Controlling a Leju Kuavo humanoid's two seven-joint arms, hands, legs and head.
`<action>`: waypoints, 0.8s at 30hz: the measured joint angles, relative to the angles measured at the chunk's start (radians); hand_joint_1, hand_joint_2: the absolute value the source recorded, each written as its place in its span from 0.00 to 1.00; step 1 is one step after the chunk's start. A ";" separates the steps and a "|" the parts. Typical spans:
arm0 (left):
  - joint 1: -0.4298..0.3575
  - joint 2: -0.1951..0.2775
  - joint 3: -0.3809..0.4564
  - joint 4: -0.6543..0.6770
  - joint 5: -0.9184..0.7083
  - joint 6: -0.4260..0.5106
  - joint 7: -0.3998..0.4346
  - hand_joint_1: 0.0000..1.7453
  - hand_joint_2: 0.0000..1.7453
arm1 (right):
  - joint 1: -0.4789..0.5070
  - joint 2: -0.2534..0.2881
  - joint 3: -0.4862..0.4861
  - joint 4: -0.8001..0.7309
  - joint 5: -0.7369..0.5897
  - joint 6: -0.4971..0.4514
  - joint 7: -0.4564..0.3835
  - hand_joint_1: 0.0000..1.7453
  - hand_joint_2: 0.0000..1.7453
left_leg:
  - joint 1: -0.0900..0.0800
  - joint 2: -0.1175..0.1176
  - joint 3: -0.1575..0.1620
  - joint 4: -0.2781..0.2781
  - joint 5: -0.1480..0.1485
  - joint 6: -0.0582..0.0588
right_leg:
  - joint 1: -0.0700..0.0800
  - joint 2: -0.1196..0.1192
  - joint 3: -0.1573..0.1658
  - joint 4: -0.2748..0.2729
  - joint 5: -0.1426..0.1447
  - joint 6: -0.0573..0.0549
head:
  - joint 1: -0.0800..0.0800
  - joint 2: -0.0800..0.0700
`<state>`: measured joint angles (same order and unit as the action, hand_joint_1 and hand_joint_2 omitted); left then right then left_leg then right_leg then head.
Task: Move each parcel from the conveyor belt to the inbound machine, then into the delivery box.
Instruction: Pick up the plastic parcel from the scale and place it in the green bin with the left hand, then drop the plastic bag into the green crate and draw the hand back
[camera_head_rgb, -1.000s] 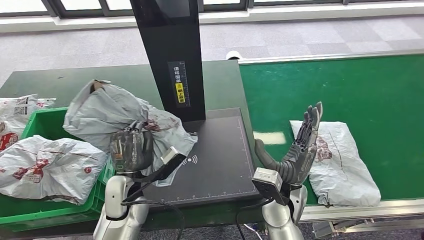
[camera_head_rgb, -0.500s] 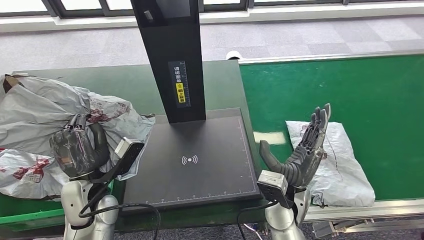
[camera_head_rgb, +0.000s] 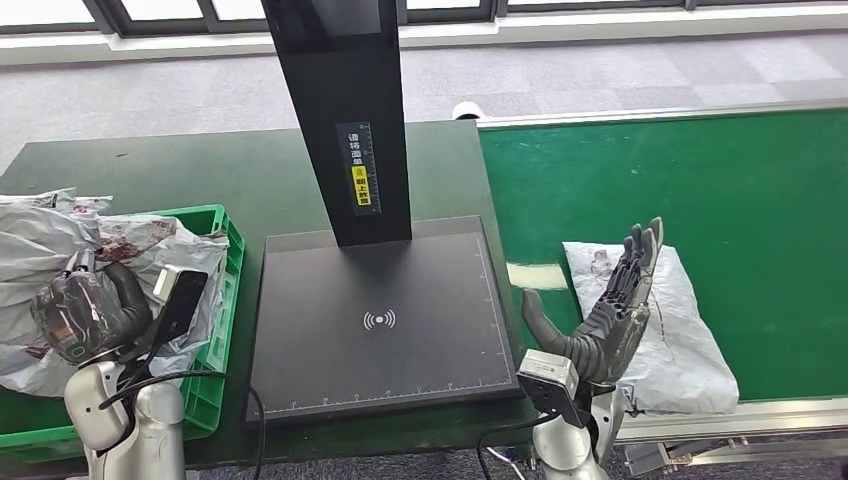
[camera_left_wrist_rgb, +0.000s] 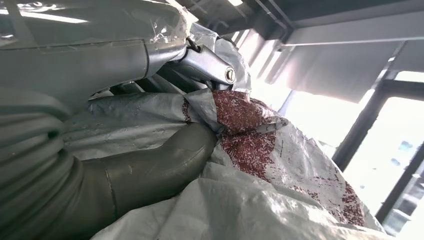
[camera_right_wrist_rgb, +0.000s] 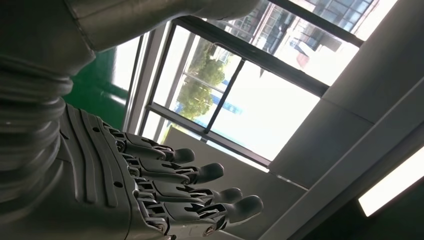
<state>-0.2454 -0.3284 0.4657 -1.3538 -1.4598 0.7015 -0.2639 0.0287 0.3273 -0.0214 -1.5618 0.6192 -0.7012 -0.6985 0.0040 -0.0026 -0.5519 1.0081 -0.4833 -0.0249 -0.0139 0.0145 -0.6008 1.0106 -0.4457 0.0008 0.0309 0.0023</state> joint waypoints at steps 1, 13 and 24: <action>-0.007 0.001 0.025 0.014 0.000 0.000 -0.005 1.00 1.00 | 0.001 0.000 0.000 0.000 0.000 0.000 0.000 0.00 1.00 | 0.000 0.000 0.000 0.000 0.000 0.000 | 0.000 0.000 0.000 0.000 0.000 0.000 | 0.000 0.000; -0.036 0.005 0.163 0.099 -0.001 0.000 -0.029 1.00 1.00 | 0.003 0.000 0.000 0.000 0.000 0.000 0.000 0.00 1.00 | 0.000 0.000 -0.001 0.000 0.000 0.000 | 0.000 0.000 0.000 0.000 0.000 0.000 | 0.000 0.000; -0.045 0.005 0.210 0.108 0.021 0.000 -0.056 0.00 1.00 | 0.002 0.000 0.000 0.002 0.002 0.000 0.000 0.00 1.00 | 0.000 -0.001 -0.001 0.000 0.000 0.000 | 0.000 0.000 0.000 0.000 0.000 0.000 | 0.000 0.000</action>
<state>-0.2908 -0.3239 0.6761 -1.2460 -1.4386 0.7019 -0.3198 0.0309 0.3273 -0.0214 -1.5601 0.6209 -0.7009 -0.6985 0.0041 -0.0031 -0.5527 1.0081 -0.4835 -0.0248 -0.0139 0.0143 -0.6010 1.0106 -0.4458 0.0008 0.0309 0.0023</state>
